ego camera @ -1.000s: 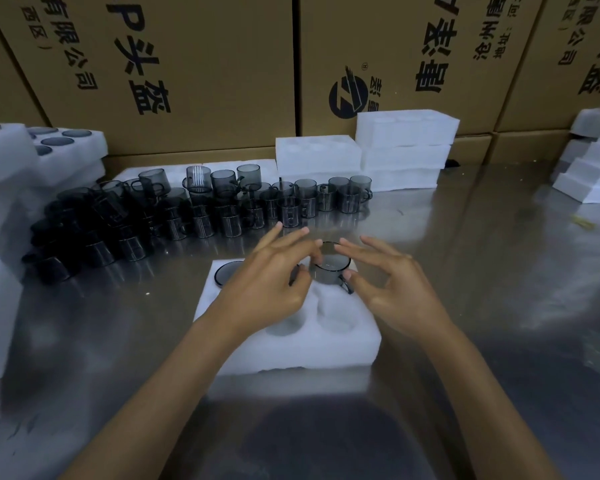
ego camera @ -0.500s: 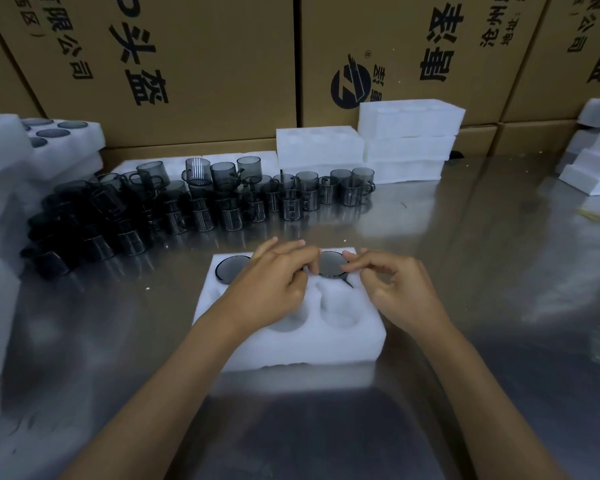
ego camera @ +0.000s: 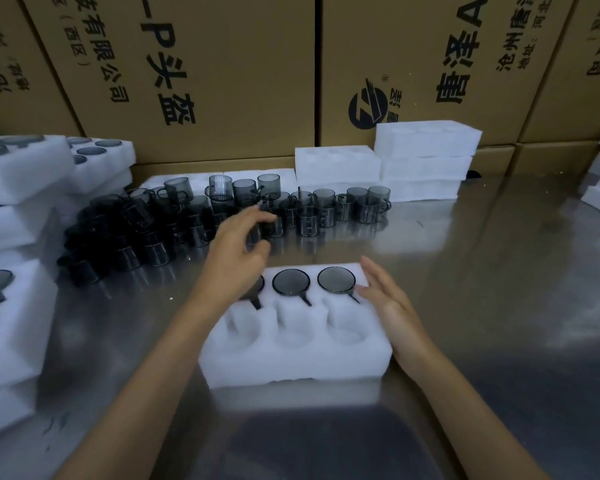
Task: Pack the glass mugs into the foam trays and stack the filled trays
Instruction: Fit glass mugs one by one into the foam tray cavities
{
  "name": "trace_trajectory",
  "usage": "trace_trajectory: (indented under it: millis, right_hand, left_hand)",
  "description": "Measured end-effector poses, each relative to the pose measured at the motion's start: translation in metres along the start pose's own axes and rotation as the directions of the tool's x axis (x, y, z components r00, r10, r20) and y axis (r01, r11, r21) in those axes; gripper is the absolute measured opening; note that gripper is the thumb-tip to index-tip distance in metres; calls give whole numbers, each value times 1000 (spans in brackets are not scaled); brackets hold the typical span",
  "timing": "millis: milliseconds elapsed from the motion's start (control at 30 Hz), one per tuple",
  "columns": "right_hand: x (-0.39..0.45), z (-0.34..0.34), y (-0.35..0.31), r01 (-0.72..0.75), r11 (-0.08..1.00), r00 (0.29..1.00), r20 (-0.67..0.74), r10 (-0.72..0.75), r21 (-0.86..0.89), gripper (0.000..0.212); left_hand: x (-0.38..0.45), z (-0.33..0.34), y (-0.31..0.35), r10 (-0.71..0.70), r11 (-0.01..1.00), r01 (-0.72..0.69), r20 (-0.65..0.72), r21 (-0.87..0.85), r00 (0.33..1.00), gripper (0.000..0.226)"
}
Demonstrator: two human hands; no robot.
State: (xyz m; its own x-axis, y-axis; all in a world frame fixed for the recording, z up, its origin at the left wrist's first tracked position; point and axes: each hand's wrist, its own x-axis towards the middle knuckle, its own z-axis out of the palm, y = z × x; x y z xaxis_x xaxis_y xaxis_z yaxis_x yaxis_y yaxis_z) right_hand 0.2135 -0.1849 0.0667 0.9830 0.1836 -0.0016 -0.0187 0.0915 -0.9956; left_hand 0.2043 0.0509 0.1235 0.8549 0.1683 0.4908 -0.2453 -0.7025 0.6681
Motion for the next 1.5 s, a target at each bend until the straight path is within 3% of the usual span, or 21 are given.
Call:
trace_trajectory:
  millis: [67,133,233,333,467,567,733,967,1133,1267,1500]
  right_hand:
    - [-1,12,2,13,998,999,30,-15,58,44]
    - [2,18,6,61,998,998,-16,-61,-5,34]
    - [8,17,8,74,997,991,-113,-76,-22,22]
    - [10,14,7,37,997,992,-119,-29,63,19]
    - [11,13,8,64,998,993,-103,-63,8,26]
    - [11,14,8,83,996,992,-87,-87,-44,28]
    - [13,12,10,93,995,993,-74,-96,-48,27]
    - [9,13,8,87,994,993,-74,-92,-66,23]
    - [-1,10,1,79,995,995,-61,-83,-58,27]
    - [-12,0,-15,191,960,981,65,-181,-204,45]
    - [-34,-5,-46,331,925,931,227,-287,-187,18]
  left_hand:
    - [12,-15,-23,-120,986,143,-226,90,967,44]
    - [27,-26,-48,-288,928,350,-350,129,891,49]
    - [57,-41,-85,-440,794,543,-356,275,824,65]
    - [81,-62,-116,-461,683,601,-393,415,796,78]
    - [93,-80,-150,-454,588,616,-416,525,788,71]
    - [92,-83,-162,-371,575,553,-410,603,833,54]
    - [82,-80,-156,-180,671,387,-368,632,912,27]
    - [59,-63,-88,-30,951,104,-246,292,969,8]
    - [16,-41,-13,45,996,-46,27,76,999,15]
    - [-30,-27,34,168,983,-146,224,-111,960,36]
    - [-75,-2,54,249,966,-212,317,-149,915,59]
